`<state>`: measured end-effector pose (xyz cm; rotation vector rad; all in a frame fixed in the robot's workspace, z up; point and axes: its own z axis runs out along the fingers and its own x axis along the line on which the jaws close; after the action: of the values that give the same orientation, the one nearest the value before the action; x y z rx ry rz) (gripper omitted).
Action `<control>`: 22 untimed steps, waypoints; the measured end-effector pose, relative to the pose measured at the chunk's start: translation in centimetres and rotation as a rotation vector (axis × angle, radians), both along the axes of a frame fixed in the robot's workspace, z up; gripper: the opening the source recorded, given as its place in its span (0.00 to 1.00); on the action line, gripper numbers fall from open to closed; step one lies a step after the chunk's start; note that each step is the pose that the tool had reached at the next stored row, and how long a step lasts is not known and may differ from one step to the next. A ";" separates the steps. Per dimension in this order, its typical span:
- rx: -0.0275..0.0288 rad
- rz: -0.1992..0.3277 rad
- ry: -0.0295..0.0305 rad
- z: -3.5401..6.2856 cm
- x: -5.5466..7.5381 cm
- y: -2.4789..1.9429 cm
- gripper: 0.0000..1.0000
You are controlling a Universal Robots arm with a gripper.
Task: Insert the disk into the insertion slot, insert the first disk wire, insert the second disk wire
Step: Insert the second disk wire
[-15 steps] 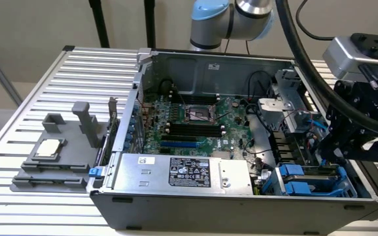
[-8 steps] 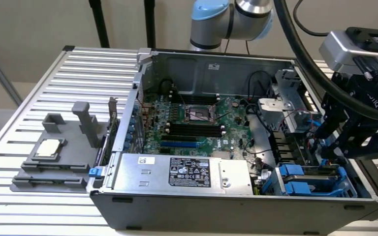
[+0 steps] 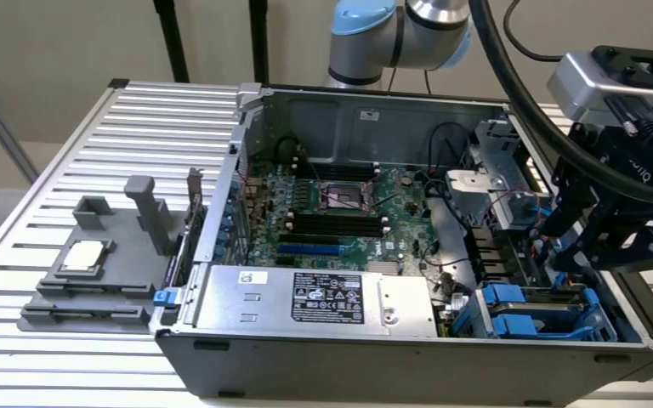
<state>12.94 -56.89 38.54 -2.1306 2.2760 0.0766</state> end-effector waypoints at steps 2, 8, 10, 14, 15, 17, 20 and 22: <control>-0.0055 0.000 0.0000 -0.11 0.0 0.29 0.45; -0.0348 0.001 0.0000 -0.53 0.6 0.77 0.45; -0.0393 0.002 0.0000 -0.68 0.6 0.88 0.45; -0.0448 0.002 0.0010 -0.82 0.6 1.27 0.45; -0.0474 0.003 0.0014 -0.83 0.6 1.40 0.45; -0.0536 0.004 0.0019 -0.85 0.6 1.63 0.45; -0.0640 0.008 0.0046 -0.89 0.7 1.79 0.45; -0.0660 0.010 0.0087 -0.89 0.9 1.79 0.45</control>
<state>13.84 -55.11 37.65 -2.1767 2.3049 0.0110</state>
